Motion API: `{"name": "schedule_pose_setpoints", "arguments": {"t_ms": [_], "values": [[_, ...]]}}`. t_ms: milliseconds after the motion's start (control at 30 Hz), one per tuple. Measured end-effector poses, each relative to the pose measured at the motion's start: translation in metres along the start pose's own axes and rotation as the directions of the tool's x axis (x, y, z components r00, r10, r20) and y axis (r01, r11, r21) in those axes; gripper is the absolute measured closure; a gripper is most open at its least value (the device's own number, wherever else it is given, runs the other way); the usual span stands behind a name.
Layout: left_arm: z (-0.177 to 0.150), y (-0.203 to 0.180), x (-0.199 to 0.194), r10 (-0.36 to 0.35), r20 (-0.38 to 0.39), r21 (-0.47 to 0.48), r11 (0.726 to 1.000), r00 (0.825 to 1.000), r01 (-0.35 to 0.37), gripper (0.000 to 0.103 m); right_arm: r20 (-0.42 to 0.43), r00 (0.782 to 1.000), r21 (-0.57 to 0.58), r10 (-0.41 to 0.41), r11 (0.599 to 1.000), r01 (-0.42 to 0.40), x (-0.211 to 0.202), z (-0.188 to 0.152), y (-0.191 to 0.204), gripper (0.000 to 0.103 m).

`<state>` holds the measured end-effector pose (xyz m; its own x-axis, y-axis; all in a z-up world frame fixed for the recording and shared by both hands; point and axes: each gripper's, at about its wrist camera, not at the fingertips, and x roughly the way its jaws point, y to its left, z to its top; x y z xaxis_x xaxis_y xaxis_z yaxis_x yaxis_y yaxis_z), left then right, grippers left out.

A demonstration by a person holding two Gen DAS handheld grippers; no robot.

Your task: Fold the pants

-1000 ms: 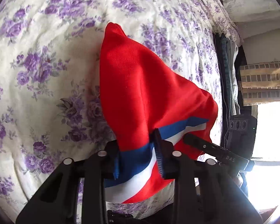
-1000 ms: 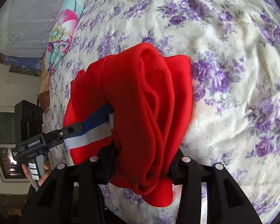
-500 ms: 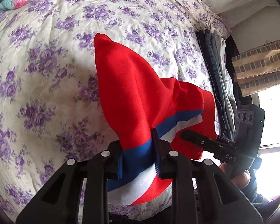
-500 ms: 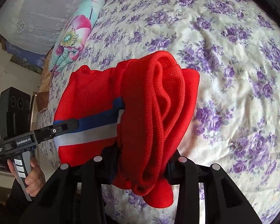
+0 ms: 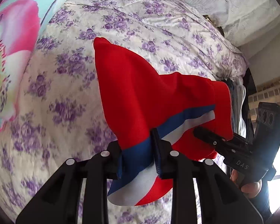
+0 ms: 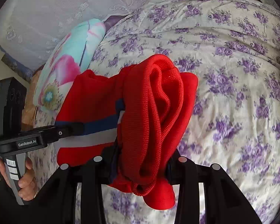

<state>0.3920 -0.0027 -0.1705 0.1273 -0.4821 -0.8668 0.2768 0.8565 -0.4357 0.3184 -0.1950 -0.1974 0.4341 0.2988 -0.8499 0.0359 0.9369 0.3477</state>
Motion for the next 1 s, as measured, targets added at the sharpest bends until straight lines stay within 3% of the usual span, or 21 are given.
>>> {"name": "schedule_pose_setpoints", "arguments": {"t_ms": [200, 267, 333, 367, 467, 533, 667, 767, 900, 1000], "values": [[0.051, 0.024, 0.048, 0.000, -0.011, -0.025, 1.000, 1.000, 0.000, 0.078, 0.014, 1.000, 0.078, 0.003, 0.997, -0.004, 0.051, 0.039, -0.032, 0.063], [0.057, 0.033, 0.066, 0.045, -0.030, -0.034, 0.998, 0.999, -0.046, 0.070, -0.017, 0.999, 0.116, -0.040, 0.992, 0.041, 0.069, 0.041, -0.042, 0.051], [0.056, 0.041, 0.074, 0.101, -0.025, -0.051, 0.993, 0.995, -0.102, 0.041, -0.047, 0.998, 0.174, -0.048, 0.983, 0.056, 0.079, 0.041, -0.053, 0.041], [0.054, 0.041, 0.070, 0.127, -0.004, -0.054, 0.990, 0.992, -0.127, 0.039, -0.046, 0.998, 0.195, -0.038, 0.980, 0.046, 0.076, 0.041, -0.056, 0.041], [0.044, 0.032, 0.043, 0.175, 0.041, -0.038, 0.984, 0.984, -0.174, 0.040, -0.018, 0.993, 0.170, -0.115, 0.978, 0.117, 0.047, 0.042, -0.050, 0.039], [0.030, 0.020, 0.012, 0.214, 0.100, -0.022, 0.977, 0.972, -0.212, 0.032, 0.055, 0.977, 0.115, -0.205, 0.973, 0.198, 0.012, 0.040, -0.036, 0.038], [-0.013, -0.011, -0.061, 0.251, 0.241, -0.011, 0.966, 0.937, -0.257, 0.014, 0.206, 0.917, 0.000, -0.341, 0.937, 0.348, -0.064, 0.019, 0.005, 0.017], [-0.054, -0.040, -0.111, 0.266, 0.307, -0.018, 0.962, 0.914, -0.274, 0.009, 0.237, 0.914, -0.046, -0.328, 0.936, 0.348, -0.113, -0.014, 0.028, 0.009], [-0.114, -0.077, -0.157, 0.329, 0.355, -0.025, 0.939, 0.875, -0.343, 0.005, 0.224, 0.923, -0.045, -0.312, 0.943, 0.330, -0.160, -0.071, 0.048, 0.006], [-0.157, -0.097, -0.180, 0.384, 0.374, -0.043, 0.916, 0.844, -0.398, 0.005, 0.235, 0.907, -0.029, -0.350, 0.930, 0.367, -0.181, -0.111, 0.057, 0.005]]}}
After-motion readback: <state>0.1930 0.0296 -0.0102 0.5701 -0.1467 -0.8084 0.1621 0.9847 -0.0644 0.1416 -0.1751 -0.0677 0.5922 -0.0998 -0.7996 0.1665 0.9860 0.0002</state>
